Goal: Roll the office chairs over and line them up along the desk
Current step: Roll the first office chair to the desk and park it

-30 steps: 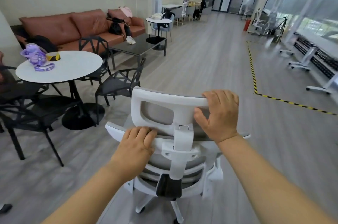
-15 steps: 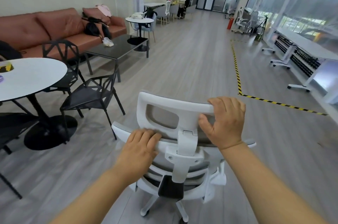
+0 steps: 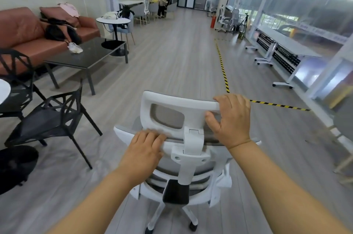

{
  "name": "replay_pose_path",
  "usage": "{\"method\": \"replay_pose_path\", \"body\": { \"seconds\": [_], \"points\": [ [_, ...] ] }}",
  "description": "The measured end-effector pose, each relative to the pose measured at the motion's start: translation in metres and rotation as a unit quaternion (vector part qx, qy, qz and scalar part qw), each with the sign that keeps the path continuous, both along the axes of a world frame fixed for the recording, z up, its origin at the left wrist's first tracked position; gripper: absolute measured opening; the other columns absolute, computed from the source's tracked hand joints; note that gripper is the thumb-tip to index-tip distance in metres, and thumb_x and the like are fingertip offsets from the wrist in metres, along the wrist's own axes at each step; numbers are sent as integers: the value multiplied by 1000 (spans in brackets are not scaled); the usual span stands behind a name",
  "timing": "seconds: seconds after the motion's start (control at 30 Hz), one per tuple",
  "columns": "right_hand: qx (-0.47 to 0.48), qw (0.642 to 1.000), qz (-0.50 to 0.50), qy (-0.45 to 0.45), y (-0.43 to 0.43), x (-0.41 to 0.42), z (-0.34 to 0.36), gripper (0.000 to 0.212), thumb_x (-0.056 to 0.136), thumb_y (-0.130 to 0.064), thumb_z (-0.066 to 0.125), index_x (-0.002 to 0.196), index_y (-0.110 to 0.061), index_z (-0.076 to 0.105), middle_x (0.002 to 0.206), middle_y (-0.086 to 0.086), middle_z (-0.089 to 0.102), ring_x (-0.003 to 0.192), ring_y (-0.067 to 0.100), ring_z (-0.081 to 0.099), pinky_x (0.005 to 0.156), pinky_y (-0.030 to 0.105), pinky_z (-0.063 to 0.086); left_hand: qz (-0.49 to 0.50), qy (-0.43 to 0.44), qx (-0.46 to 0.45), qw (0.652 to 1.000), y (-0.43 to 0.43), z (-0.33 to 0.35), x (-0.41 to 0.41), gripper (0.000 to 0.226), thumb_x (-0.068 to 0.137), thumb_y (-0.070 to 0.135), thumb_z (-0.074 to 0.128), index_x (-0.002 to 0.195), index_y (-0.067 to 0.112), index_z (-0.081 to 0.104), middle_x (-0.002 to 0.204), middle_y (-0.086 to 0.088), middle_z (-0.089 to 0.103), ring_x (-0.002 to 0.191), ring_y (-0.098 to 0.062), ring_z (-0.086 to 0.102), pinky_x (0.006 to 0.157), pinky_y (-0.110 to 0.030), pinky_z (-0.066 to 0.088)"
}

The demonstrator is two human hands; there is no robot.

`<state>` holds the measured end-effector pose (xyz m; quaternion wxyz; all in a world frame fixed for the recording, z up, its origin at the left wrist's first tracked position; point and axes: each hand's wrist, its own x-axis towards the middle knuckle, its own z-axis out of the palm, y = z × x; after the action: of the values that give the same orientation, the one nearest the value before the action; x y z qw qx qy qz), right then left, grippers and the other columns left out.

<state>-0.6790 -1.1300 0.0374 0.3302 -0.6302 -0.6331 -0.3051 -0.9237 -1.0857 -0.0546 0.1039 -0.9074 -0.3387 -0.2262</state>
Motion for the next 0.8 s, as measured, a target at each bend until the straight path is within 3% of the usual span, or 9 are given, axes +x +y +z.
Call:
{"method": "replay_pose_path", "body": {
  "seconds": [0.1,0.17,0.33,0.47,0.57,0.8],
  "points": [
    [2,1000,-22,-2,33,17,2,36,80,-42,46,90,-9,60,81,6,55,77,25,46,75,37,32,-31,-19,10,999,47,-1,22,49,72,30,70,115,15,54,101,-2,61,99,-22,44,96,-36,30],
    [-2,999,-39,-4,57,26,4,36,80,-41,46,90,-9,60,81,5,54,77,24,44,75,36,31,-42,-14,2,999,80,0,34,53,67,31,76,114,18,56,101,1,61,97,-21,52,95,-37,40],
    [-43,994,-99,-1,118,50,8,38,82,-42,44,94,-9,59,84,6,53,79,26,45,75,39,34,-83,-9,-10,996,164,4,68,54,65,34,77,112,21,54,99,3,62,94,-21,57,95,-34,37],
    [-80,987,-138,1,164,78,10,38,86,-45,42,98,-12,57,90,7,53,82,28,45,79,41,36,-115,-7,-10,993,228,9,102,53,63,32,79,109,19,56,96,2,62,91,-21,59,87,-35,49],
    [-110,983,-148,6,201,105,13,43,88,-49,39,101,-12,56,93,8,52,83,29,45,79,41,34,-129,-8,-12,992,271,9,131,54,63,31,78,110,18,54,95,0,62,89,-22,59,85,-36,50],
    [-111,980,-165,11,288,189,11,45,86,-52,41,102,-13,56,93,7,50,84,27,44,80,36,30,-152,-18,-12,988,364,1,215,48,67,26,72,110,17,53,96,-1,60,87,-23,55,85,-39,49]
  ]
}}
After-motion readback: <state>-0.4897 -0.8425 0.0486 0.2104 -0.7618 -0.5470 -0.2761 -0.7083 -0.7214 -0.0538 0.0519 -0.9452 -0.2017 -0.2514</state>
